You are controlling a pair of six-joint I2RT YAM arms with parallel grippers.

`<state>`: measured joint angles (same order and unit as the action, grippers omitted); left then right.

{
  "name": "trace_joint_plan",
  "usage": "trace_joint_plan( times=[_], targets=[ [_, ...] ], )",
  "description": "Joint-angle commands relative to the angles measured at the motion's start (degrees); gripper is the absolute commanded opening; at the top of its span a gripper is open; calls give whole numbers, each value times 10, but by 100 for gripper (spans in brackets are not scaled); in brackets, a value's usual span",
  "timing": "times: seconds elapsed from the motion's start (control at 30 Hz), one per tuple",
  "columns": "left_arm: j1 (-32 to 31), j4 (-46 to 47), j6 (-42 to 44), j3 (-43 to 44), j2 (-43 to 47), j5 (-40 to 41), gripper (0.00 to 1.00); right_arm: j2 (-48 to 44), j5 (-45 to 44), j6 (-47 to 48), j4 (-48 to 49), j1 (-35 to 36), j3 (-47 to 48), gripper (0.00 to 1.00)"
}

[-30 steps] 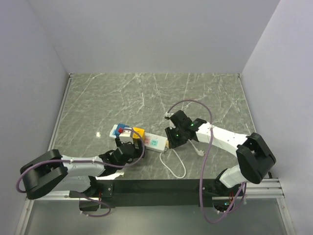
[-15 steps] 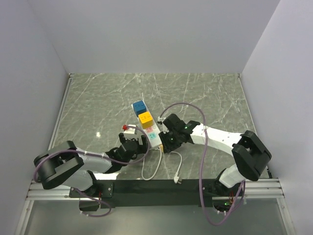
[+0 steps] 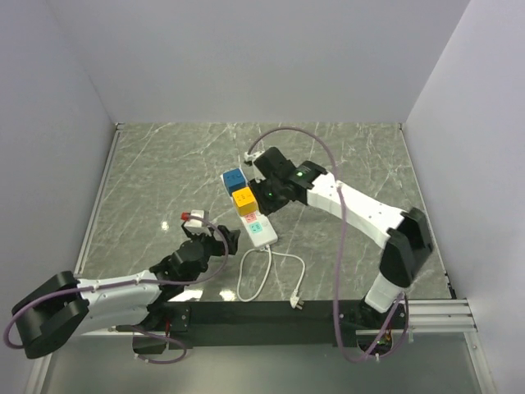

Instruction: Insert the plug

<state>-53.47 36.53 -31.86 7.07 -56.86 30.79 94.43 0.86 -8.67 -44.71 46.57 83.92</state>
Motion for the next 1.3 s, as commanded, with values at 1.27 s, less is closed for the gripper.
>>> trace_joint_plan(
  times=[1.27],
  targets=[
    [107, 43, 14, -47, 63, -144, 99, 264, 79, 61, -243, -8, 232, 0]
  ],
)
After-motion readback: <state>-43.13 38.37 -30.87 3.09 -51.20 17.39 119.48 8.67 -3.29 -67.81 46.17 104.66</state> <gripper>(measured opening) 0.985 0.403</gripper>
